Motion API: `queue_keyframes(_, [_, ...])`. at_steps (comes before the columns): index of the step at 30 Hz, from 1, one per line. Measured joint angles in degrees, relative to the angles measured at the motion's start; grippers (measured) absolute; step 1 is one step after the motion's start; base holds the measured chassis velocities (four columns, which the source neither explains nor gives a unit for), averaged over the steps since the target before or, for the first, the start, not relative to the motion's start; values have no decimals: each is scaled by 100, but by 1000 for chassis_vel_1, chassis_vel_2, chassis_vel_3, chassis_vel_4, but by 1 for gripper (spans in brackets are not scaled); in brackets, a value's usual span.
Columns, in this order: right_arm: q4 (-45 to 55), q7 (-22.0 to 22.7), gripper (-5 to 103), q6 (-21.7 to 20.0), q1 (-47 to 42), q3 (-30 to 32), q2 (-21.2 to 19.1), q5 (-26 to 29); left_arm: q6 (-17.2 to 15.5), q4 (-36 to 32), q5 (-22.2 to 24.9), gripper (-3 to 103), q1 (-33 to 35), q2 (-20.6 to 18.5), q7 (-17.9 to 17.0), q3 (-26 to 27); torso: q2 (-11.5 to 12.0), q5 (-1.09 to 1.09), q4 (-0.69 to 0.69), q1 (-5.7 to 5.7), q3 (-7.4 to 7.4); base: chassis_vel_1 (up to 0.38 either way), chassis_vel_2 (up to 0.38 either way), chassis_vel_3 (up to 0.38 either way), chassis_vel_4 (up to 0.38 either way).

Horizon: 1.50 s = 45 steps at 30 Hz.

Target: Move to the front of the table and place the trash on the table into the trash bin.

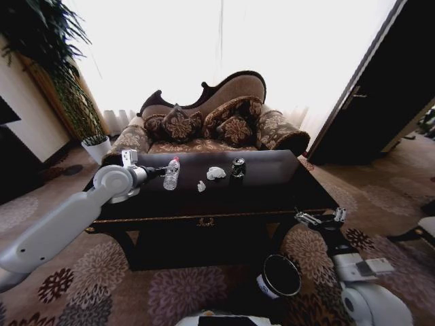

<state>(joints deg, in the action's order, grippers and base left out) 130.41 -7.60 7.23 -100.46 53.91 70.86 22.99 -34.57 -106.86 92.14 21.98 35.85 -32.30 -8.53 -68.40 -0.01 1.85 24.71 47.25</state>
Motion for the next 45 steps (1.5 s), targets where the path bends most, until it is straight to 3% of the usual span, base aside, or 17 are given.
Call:
queue_keyframes(4, [-34,-12,100,4,11,-34,18,-32,0,189,-161,100,-19,169,101,-132,0,1,1,0,1,0,0,0,0])
queue_keyframes(15, [-51,-25,100,33,8,-40,8,-45,-4,149,-277,102,113,143,191,-202,-1,1,0,0,0,0,0,0,0])
queue_keyframes(17, [-50,-26,100,35,6,-30,-10,-40,-4,148,-331,93,212,133,205,-165,0,1,0,0,0,0,0,0,0])
queue_keyframes(20, [-49,-27,100,37,1,-24,-23,-35,12,136,-400,88,302,132,228,-114,-1,1,0,0,-1,0,0,0,0])
queue_keyframes(23, [-42,-28,100,40,-11,-11,-40,-27,51,80,-489,72,410,140,307,-11,-1,0,0,-1,-1,0,0,0,0])
queue_keyframes(26, [-42,-31,100,40,-15,-9,-44,-29,64,16,-492,66,420,120,347,63,-1,0,1,0,0,0,0,0,0])
queue_keyframes(29, [-48,-37,100,42,-10,-23,-44,-39,87,-59,-547,52,451,40,388,124,-1,1,0,0,0,0,0,0,0])
queue_keyframes(31, [-49,-38,100,42,-7,-33,-42,-41,97,-81,-585,52,476,20,403,138,-1,1,0,0,0,0,0,0,0])
queue_keyframes(33, [-53,-39,100,43,-2,-51,-38,-43,139,-186,-722,43,577,-42,447,219,-1,0,0,0,0,0,0,0,0])
queue_keyframes(40, [-57,-39,100,46,8,-58,-63,-31,337,-577,-919,36,818,-274,464,543,-1,1,1,0,0,0,0,0,0])
queue_keyframes(45, [-67,-43,100,78,23,-28,-164,58,731,-1091,-1332,36,1464,-521,729,1359,-1,0,1,0,0,0,0,0,0])
